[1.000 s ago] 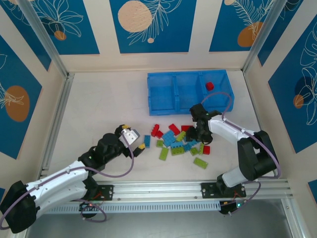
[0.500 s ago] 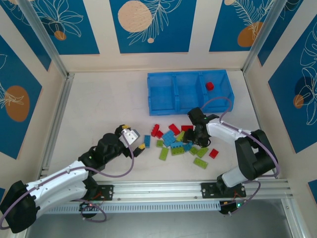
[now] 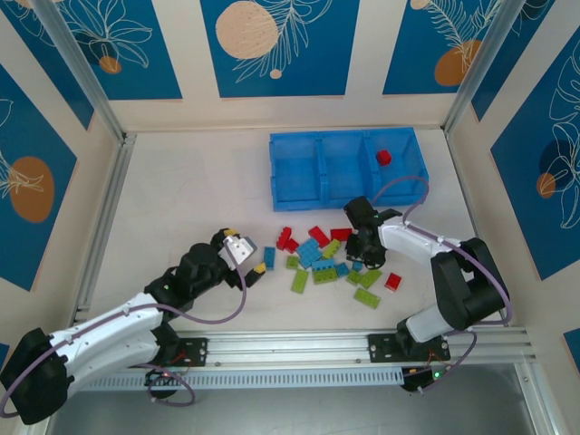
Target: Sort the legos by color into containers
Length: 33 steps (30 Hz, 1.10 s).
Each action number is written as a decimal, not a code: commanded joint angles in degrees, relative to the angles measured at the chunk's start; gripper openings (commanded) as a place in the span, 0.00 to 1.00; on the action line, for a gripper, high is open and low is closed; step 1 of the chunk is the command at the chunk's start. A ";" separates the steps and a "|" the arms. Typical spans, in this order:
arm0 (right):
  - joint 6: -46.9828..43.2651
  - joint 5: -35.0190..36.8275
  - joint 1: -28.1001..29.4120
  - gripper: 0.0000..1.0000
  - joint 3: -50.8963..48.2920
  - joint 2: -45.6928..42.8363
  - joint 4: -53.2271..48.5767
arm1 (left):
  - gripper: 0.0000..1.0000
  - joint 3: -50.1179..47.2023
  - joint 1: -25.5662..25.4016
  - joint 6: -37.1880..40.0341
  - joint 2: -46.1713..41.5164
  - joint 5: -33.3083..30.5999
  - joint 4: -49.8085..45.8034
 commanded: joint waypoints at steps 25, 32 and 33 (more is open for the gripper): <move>-19.41 2.44 -9.34 0.15 50.16 26.88 3.66 | 1.00 0.77 -0.31 0.09 -0.71 -0.43 1.09; -16.15 0.10 -9.63 0.46 63.55 36.67 -3.80 | 1.00 0.84 -0.32 0.29 -0.44 -0.67 1.00; -15.30 0.10 -9.62 0.47 63.75 36.07 -4.52 | 1.00 0.86 -0.31 0.25 -0.42 -0.61 1.04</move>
